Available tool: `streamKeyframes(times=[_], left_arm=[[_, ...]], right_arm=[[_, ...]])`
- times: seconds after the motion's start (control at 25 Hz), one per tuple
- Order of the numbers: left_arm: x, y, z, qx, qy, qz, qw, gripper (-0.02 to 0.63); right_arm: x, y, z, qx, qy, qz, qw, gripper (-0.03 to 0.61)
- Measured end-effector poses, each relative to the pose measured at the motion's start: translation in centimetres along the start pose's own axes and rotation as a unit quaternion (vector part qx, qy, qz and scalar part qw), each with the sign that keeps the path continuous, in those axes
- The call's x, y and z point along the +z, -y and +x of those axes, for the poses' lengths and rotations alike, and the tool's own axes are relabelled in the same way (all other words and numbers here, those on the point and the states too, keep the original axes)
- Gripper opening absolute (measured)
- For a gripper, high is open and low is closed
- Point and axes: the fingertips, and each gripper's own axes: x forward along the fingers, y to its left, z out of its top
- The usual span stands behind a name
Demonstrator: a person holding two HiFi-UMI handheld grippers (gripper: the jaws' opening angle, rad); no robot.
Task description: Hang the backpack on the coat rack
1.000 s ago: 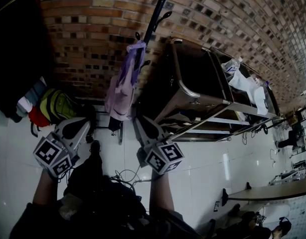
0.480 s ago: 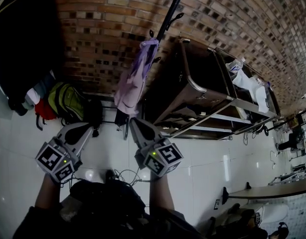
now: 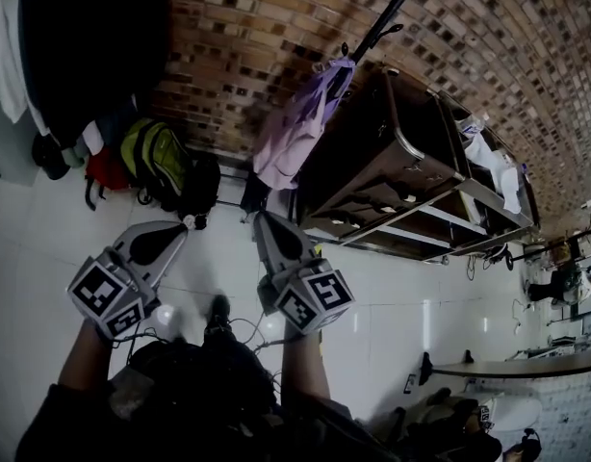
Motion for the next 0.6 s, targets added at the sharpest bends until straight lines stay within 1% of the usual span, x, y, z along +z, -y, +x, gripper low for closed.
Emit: streamKeyframes(times=[0.16, 0.28, 0.48, 0.6], left_arm=[[-1.1, 1.2, -4.9, -0.006, -0.002, 0.007, 1.0, 0.04], [-1.4, 2.3, -7.9, -0.004, -0.004, 0.004, 1.0, 0.04], [-1.9, 4.1, -11.3, -0.012, -0.007, -0.003, 0.9999, 0.04], [-2.1, 4.3, -12.7, -0.018, 0.0, 0.002, 0.9998, 0.04]], right_arm=[[-2.3, -5.2, -1.2, 0.002, -0.015, -0.006, 1.0, 0.0], [-2.8, -8.2, -2.6, -0.003, -0.015, -0.007, 1.0, 0.0], [-3.3, -11.8, -4.6, -0.016, -0.009, -0.014, 1.0, 0.0], [-3.9, -13.4, -5.1, -0.024, -0.011, -0.025, 0.999, 0.0]])
